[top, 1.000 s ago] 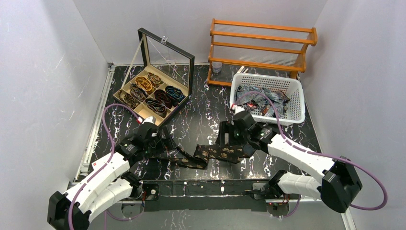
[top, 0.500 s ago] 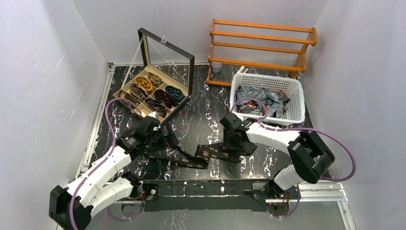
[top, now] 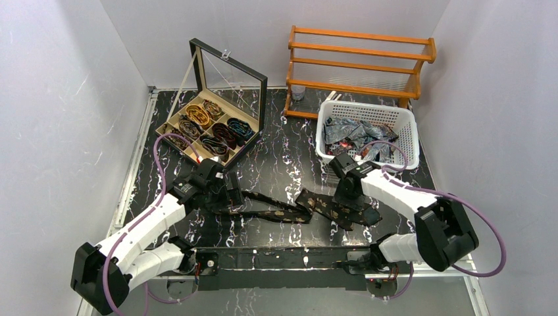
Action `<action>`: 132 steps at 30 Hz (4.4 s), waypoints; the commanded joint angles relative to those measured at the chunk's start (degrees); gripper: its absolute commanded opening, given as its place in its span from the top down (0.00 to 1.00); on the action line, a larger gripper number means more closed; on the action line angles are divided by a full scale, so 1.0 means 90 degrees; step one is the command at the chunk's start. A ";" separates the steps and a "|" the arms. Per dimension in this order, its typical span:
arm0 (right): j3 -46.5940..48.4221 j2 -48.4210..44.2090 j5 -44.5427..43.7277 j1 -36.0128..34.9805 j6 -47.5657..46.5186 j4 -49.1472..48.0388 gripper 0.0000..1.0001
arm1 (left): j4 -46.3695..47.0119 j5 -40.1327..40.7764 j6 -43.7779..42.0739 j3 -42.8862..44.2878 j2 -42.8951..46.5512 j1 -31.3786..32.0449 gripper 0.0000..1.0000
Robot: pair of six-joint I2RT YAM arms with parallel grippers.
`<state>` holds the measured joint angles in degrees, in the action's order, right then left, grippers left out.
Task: Roll the ties
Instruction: Flatten out the tie at the center of the board.
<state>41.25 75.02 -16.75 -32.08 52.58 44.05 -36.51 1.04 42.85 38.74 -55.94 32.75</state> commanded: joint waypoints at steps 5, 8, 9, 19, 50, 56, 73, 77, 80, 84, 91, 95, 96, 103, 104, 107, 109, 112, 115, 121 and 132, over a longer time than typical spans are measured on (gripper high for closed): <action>0.1398 -0.0832 0.1339 -0.0005 -0.2760 -0.1279 0.35 | -0.0039 0.0471 0.0737 -0.0061 0.0399 0.0013 0.02; 0.0921 -0.1179 0.2291 -0.0739 -0.3926 -0.2807 0.37 | 0.0245 0.0666 0.0819 -0.0345 0.0489 0.0013 0.01; 0.0710 -0.1261 0.2375 -0.1184 -0.4483 -0.3279 0.35 | 0.0254 0.0750 0.0912 -0.0358 0.0463 0.0013 0.02; -0.0250 -0.0405 0.2647 -0.2951 -0.7503 -0.5166 0.02 | -0.0187 0.1320 0.1896 -0.0293 0.0655 0.0013 0.02; 0.0007 0.1898 0.2880 -0.3082 -0.7633 -0.6191 0.08 | -0.1348 0.2209 0.2417 -0.0078 0.1717 0.0003 0.02; 0.0048 0.1764 0.3204 -0.3095 -0.7525 -0.6031 0.77 | -0.1338 0.2305 0.2408 -0.0135 0.1752 0.0003 0.02; 0.3708 0.3846 1.0228 -0.1843 -0.6557 -0.0399 0.99 | -0.1353 0.2223 0.1863 0.0556 0.1825 0.0003 0.02; 0.4486 0.4548 1.0009 -0.1846 -0.6720 0.0255 0.94 | -0.1408 0.1874 0.1801 0.0373 0.1673 0.0003 0.02; 0.4940 0.4918 0.9121 -0.1827 -0.6611 0.0436 0.91 | -0.1169 0.1629 0.1868 -0.0120 0.1693 0.0003 0.02; 0.5360 0.5042 0.9120 -0.1700 -0.7049 0.0790 0.94 | -0.0396 0.1500 0.2067 -0.0770 0.1504 0.0003 0.02; 0.5130 0.5041 0.8906 -0.1631 -0.7165 0.0942 0.95 | 0.1045 0.1676 0.1619 -0.1045 0.0667 0.0003 0.02; 0.5058 0.4955 0.8908 -0.1616 -0.7143 0.0897 0.95 | 0.2002 0.1614 0.1430 -0.1114 0.0187 -0.0004 0.02; 0.5055 0.4938 0.8928 -0.1619 -0.7128 0.0877 0.95 | 0.2203 0.1629 0.1464 -0.1137 0.0109 -0.0006 0.02; 0.4905 0.4846 0.9064 -0.1540 -0.6718 0.0390 0.95 | 0.3664 0.0778 0.2575 -0.1745 -0.0146 -0.0016 0.02; 0.4901 0.4819 0.9072 -0.1528 -0.6670 0.0331 0.95 | 0.3604 0.0697 0.2785 -0.1824 -0.0187 -0.0016 0.02; 0.4781 0.4681 0.8942 -0.1524 -0.6357 -0.0036 0.95 | 0.3648 0.0562 0.3317 -0.2037 -0.0014 -0.0008 0.02; 0.4698 0.4634 0.8774 -0.1513 -0.6193 -0.0263 0.95 | 0.3504 0.0494 0.3452 -0.2042 0.0166 -0.0007 0.02; 0.4693 0.4605 0.8846 -0.1490 -0.6090 -0.0396 0.95 | 0.3001 0.0604 0.3635 -0.1967 0.0249 -0.0006 0.02; 0.4635 0.4453 0.9160 -0.1486 -0.5918 -0.0663 0.95 | 0.3259 0.0687 0.3887 -0.2144 0.0074 -0.0006 0.05; 0.4376 0.4056 0.9509 -0.1488 -0.5129 -0.1639 0.94 | 0.3481 0.0654 0.3753 -0.2105 -0.0493 0.0023 0.23; 0.4445 0.4131 0.9218 -0.1489 -0.5489 -0.1109 0.91 | 0.3586 0.0286 0.2992 -0.1775 -0.0648 0.0035 0.68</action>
<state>80.71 113.62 65.93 -45.71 4.27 32.62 -2.42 5.26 73.91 20.60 -60.71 32.77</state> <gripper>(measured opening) 0.088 0.394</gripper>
